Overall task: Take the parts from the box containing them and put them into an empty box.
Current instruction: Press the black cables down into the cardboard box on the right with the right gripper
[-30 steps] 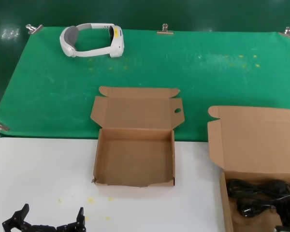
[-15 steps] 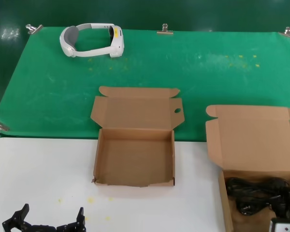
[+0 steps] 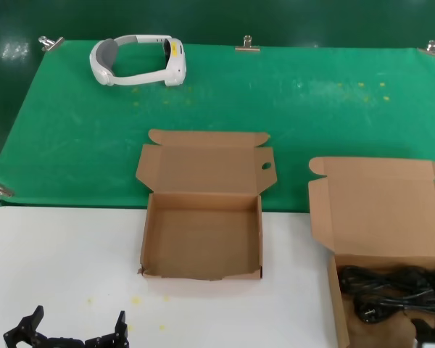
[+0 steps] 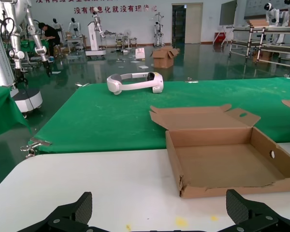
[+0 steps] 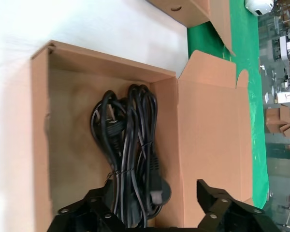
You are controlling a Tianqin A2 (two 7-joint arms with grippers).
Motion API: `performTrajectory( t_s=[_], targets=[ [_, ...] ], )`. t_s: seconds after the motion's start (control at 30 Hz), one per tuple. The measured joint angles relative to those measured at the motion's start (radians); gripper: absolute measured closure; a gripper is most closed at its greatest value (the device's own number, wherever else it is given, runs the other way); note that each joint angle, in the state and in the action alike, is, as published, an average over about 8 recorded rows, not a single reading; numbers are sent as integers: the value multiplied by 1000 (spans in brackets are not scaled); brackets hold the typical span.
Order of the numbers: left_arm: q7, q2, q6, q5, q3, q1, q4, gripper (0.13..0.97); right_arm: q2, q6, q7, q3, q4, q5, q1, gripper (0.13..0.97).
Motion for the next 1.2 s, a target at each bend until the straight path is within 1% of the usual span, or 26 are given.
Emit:
performTrajectory(
  t_s=[0.13,0.23,0.27,0.53,0.67,0.97,1.2],
  targets=[
    [0,0,0,0,0,0,0,132,25,20,8,0,36,0,-17,507],
    [0,0,0,0,0,0,0,132,26,23,11,0,37,0,-22,426],
    [0,0,0,0,0,0,0,132,24,22,11,0,33,0,-22,426],
    [0,0,0,0,0,0,0,132,-33,-17,-13,0,-55,0,10,311],
    [0,0,0,0,0,0,0,132,-67,-48,-28,0,-111,0,29,311],
    [0,0,0,0,0,0,0,132,-131,-118,-45,0,-232,0,57,366],
    [0,0,0,0,0,0,0,132,-159,-149,-47,0,-287,0,66,471]
  ],
)
